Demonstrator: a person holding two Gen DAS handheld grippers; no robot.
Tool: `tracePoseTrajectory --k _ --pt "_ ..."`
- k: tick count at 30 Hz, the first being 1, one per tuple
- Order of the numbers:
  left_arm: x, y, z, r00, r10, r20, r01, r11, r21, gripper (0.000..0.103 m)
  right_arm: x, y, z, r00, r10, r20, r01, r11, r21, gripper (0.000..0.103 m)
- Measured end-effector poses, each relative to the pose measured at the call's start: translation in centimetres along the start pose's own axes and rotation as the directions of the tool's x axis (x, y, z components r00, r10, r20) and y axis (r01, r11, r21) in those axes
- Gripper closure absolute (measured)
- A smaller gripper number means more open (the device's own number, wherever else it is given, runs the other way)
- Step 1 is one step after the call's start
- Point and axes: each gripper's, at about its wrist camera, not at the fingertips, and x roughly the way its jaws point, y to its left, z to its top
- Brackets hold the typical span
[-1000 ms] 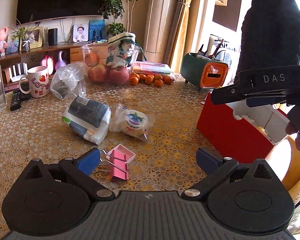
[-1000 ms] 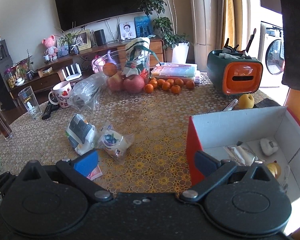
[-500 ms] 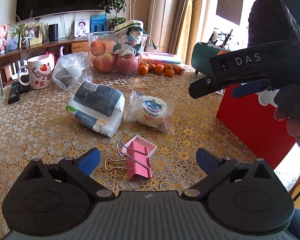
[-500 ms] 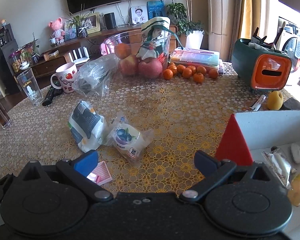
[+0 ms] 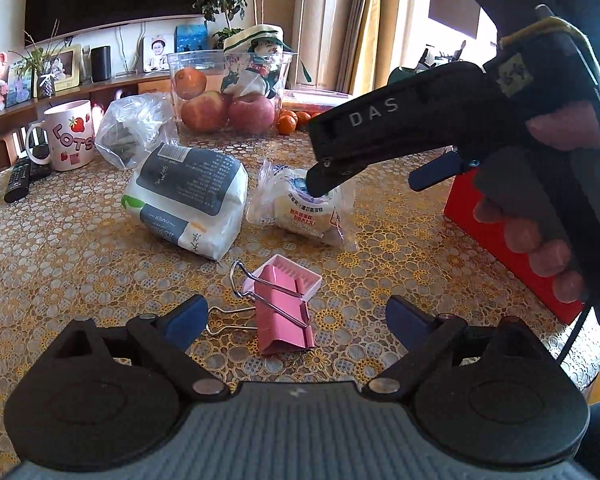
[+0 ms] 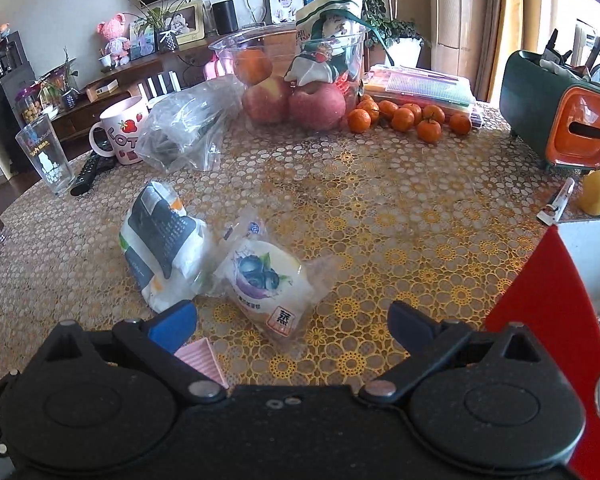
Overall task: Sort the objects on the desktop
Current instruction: 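Grasp the pink binder clip with the left tool while the right tool grasps the blueberry snack packet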
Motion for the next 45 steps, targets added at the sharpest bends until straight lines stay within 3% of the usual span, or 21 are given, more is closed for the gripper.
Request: tracePoseTrajectory --k 5,9,18,24,29,32,36,45 --pt "0.6 0.2 -0.1 1.0 0.0 -0.011 0.0 1.0 -0.008 0.012 1.9 0.8 0.3 1.0 -0.017 -0.018 0.017 0.999 -0.029 0.001" --pt "0.9 0.4 -0.1 1.0 0.002 -0.016 -0.002 1.0 -0.005 0.02 2.6 2.0 1.3 0.998 -0.054 0.021 0.057 0.988 -0.147 0.001" --pt "2.0 0.6 -0.2 0.999 -0.002 -0.047 0.002 1.0 -0.004 0.035 4.7 3.4 2.3 1.0 -0.023 -0.012 0.019 0.963 -0.27 0.001" --pt "2.1 0.8 -0.3 0.999 0.004 -0.038 -0.005 1.0 -0.006 0.035 5.3 4.1 1.6 1.0 -0.023 -0.021 0.015 0.95 -0.312 0.008" --pt "2.0 0.7 -0.2 0.999 0.002 -0.032 -0.002 1.0 0.004 0.051 5.3 3.9 0.9 0.999 -0.035 -0.013 0.029 0.946 -0.322 0.012" --pt "2.1 0.6 -0.3 1.0 0.001 -0.031 0.0 1.0 0.007 0.055 5.3 3.7 0.7 0.999 -0.049 -0.012 0.043 0.946 -0.321 0.018" --pt "2.1 0.7 -0.2 1.0 0.005 -0.027 -0.005 1.0 0.001 0.07 5.3 3.0 0.6 0.997 -0.074 -0.006 0.068 0.951 -0.302 0.034" --pt "2.0 0.8 -0.2 0.999 0.008 -0.032 -0.008 1.0 -0.016 0.071 4.2 2.4 0.7 0.999 -0.053 -0.003 0.05 0.962 -0.267 0.05"
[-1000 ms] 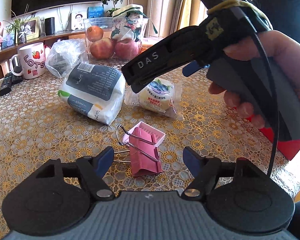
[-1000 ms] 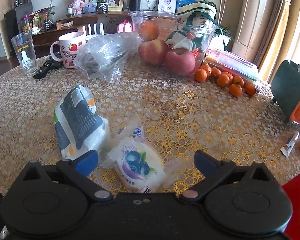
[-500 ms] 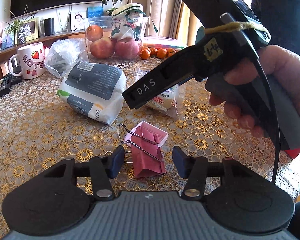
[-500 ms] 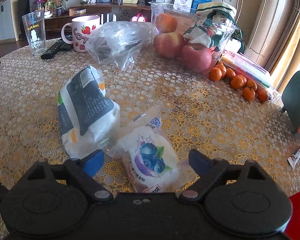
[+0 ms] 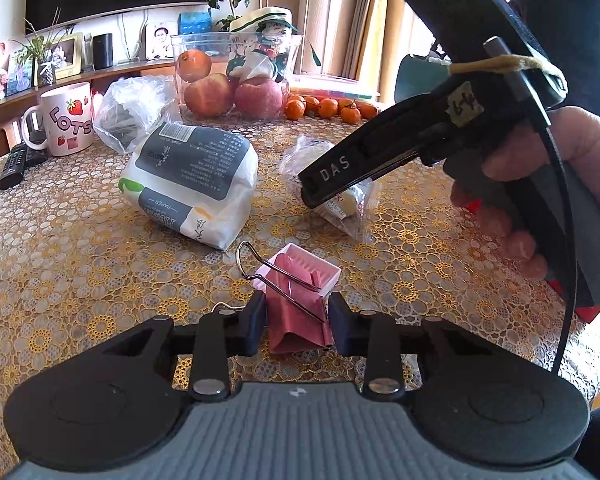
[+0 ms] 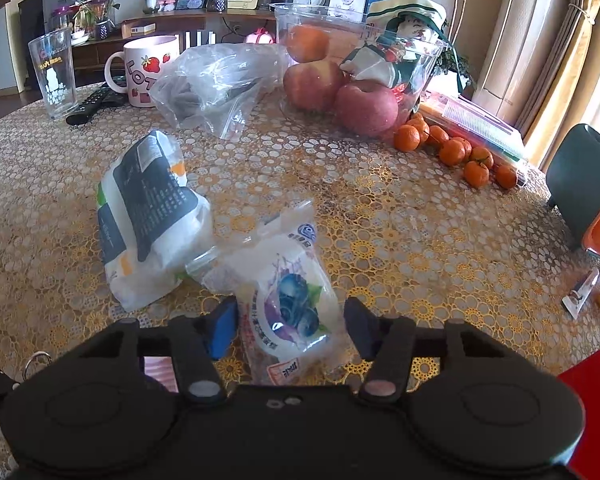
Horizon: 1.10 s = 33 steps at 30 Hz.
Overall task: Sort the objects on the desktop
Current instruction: 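Grasp the pink binder clip with the left tool while the right tool grasps the blueberry snack packet, then carry the pink clip and blueberry packet with both tools over the red box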
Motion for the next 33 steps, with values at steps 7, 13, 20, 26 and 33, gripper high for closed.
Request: tracePoseTrajectory --k 7,13,20,26,33 --pt "-0.6 0.4 0.2 1.0 -0.007 -0.01 0.007 0.998 -0.064 0.071 -1.7 -0.6 -0.6 1.0 0.014 0.001 -0.014 0.999 0.037 0.061" --pt "-1.9 -0.1 0.5 1.0 -0.009 0.003 0.009 0.997 -0.077 0.071 -3.4 -1.4 -1.4 1.0 0.017 0.009 -0.017 0.997 0.071 0.062" --pt "-3.5 -0.9 1.1 1.0 -0.006 0.02 0.007 0.997 -0.071 0.071 -6.3 -2.0 -2.0 0.999 0.031 0.034 -0.034 0.995 0.095 0.062" --pt "-4.9 -1.8 1.8 0.999 -0.009 0.032 0.012 0.997 -0.078 0.071 -9.1 -2.5 -2.7 0.997 0.053 0.059 -0.059 0.992 0.108 0.062" --pt "-6.7 -3.0 2.6 0.999 -0.018 0.046 0.022 0.996 -0.091 0.071 -12.7 -3.6 -3.5 0.992 0.079 0.098 -0.092 0.987 0.134 0.063"
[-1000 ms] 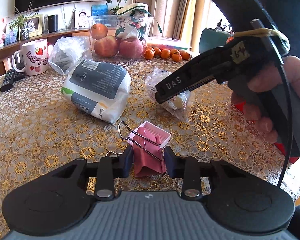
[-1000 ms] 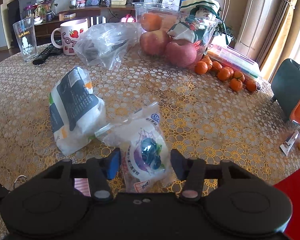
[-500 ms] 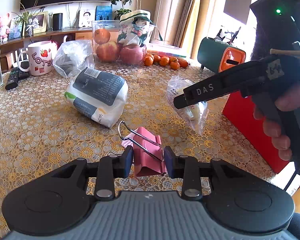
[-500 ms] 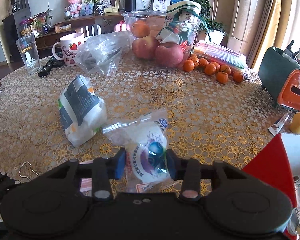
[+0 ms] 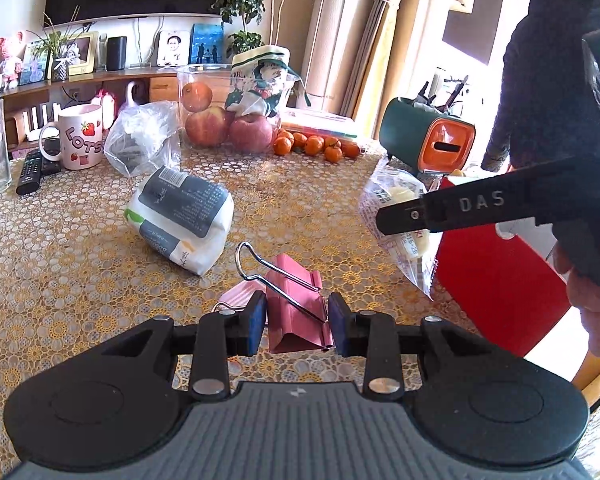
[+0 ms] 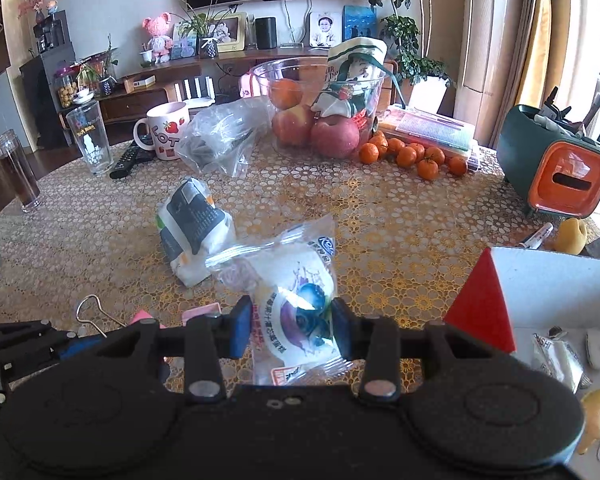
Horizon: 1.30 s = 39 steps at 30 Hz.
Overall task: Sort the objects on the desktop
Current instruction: 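Carry the pink clip and blueberry packet with both tools over the red box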
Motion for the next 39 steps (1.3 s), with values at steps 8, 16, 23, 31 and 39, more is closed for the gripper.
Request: tracePoseTrajectory --k 8,16,23,31,39 --pt "-1.9 -2.4 0.7 1.0 -0.018 0.01 0.018 1.0 0.001 0.071 -4.6 -1.2 -0.9 0.999 0.01 0.04 -0.011 1.0 0.023 0.063" --pt "-3.3 -6.4 1.1 0.998 -0.053 0.024 0.052 0.997 0.056 0.071 -8.8 -3.3 -2.3 0.997 -0.004 0.082 -0.001 0.998 0.06 0.063" --pt "-3.7 -10.2 1.3 0.995 -0.098 0.024 0.095 0.991 0.098 0.071 -11.6 -5.5 -3.7 0.994 -0.033 0.103 0.024 0.996 0.088 0.063" --pt "-3.0 -14.0 1.8 0.988 -0.154 0.01 0.151 0.979 0.139 0.071 -14.1 -9.3 -5.0 0.989 -0.093 0.116 0.077 0.988 0.137 0.063" --pt "-1.4 -18.1 2.7 0.979 -0.204 -0.004 0.2 0.957 0.208 0.071 -15.7 -13.0 -6.2 0.982 -0.15 0.118 0.126 0.974 0.188 0.063"
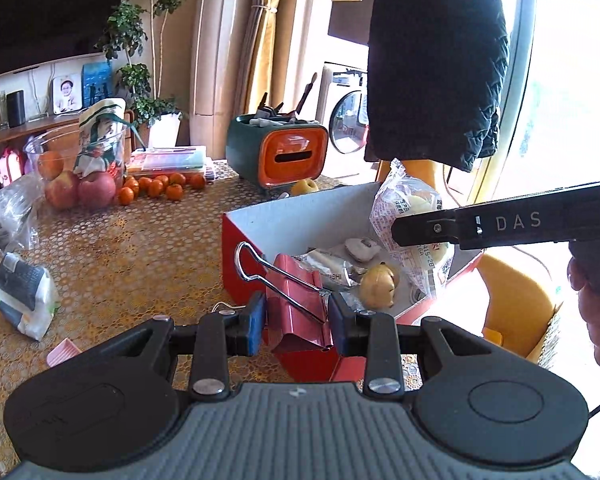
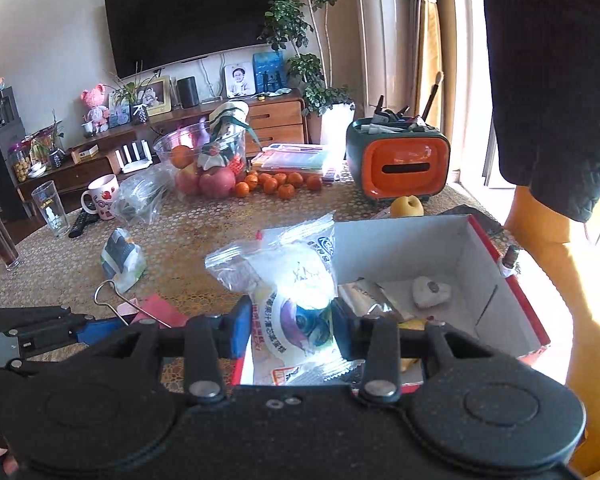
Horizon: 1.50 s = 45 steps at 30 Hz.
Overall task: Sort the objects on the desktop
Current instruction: 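Carry the pink clip and blueberry packet with both tools over the red box, then lower both tools into the box and open them to release the clip and packet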
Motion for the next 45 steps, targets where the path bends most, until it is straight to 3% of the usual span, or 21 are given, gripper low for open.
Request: tracePoseTrajectory --k 12,25,32,45 --pt "4.7 -4.2 1.9 0.997 -0.057 -0.047 0.061 0.994 0.095 0.071 0.8 -6.1 0.3 0.997 -0.082 -0.005 0.082 0.993 0.084 0.062" --pt "10.7 -5.8 3.3 0.988 -0.059 -0.141 0.073 0.992 0.103 0.071 5.2 -10.4 0.4 0.988 -0.15 -0.042 0.155 0.977 0.148 0.062" --pt "13.8 -5.9 3.6 0.977 -0.042 -0.209 0.069 0.99 0.124 0.071 7.6 -11.5 -0.4 0.977 -0.193 -0.093 0.204 0.969 0.141 0.062" --pt "17.1 -5.3 2.8 0.946 -0.054 -0.32 0.079 0.995 0.066 0.071 10.1 -11.6 -2.3 0.962 -0.223 -0.155 0.243 0.963 0.119 0.062"
